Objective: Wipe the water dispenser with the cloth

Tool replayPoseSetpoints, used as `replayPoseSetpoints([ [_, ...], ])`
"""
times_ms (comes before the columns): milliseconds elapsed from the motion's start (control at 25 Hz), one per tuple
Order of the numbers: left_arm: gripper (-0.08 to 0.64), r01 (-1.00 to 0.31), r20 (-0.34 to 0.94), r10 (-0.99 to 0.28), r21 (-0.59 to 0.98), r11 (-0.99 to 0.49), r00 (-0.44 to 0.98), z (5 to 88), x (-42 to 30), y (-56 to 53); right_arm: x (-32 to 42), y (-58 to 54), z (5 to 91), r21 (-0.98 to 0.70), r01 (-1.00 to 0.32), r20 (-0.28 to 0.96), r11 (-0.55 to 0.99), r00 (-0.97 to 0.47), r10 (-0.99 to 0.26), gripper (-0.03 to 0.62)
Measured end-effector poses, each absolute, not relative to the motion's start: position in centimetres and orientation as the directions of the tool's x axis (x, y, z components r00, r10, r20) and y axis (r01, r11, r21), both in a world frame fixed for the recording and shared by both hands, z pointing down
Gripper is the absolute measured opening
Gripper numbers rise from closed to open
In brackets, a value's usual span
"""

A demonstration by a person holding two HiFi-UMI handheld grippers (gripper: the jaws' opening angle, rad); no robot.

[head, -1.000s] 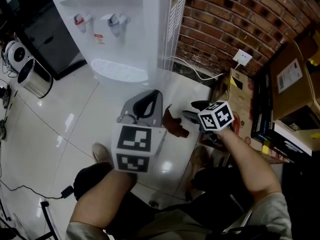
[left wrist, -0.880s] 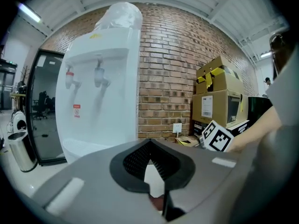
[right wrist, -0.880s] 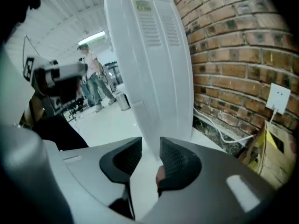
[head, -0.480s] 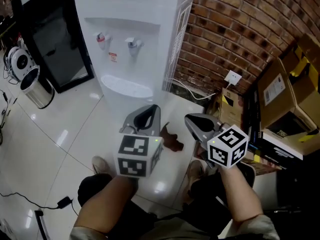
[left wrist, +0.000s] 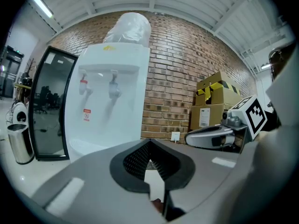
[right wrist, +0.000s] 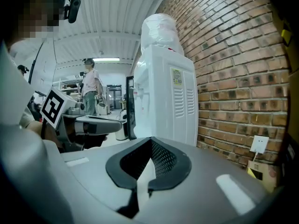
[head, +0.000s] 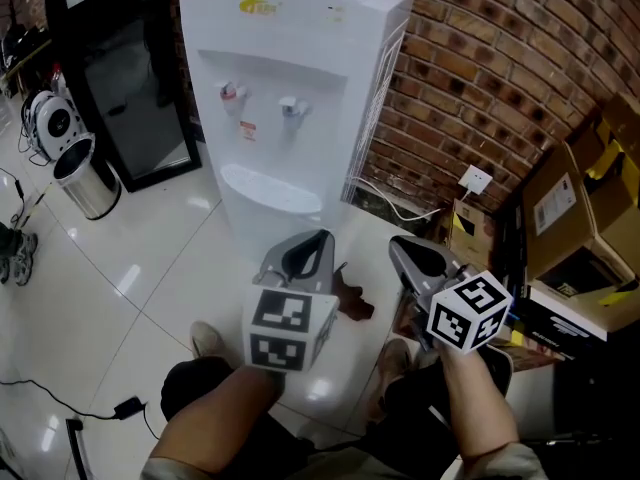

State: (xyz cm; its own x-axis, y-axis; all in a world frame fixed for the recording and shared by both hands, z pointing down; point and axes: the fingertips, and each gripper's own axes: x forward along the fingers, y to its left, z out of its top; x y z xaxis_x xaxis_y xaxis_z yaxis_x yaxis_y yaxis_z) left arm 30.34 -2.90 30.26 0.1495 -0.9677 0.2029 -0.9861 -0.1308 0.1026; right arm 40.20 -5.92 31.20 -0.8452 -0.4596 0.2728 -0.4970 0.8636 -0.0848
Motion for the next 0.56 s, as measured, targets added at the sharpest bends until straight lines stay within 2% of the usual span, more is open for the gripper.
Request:
replayPoseSetpoints([
  [560, 0.000, -0.985, 0.228, -0.960, 0.097, -0.146, 0.165, 31.4, 31.9, -3.9, 41.0, -5.8, 30.5, -0.063, -0.475, 0.268, 0.877, -0.855, -0.444, 0.011],
])
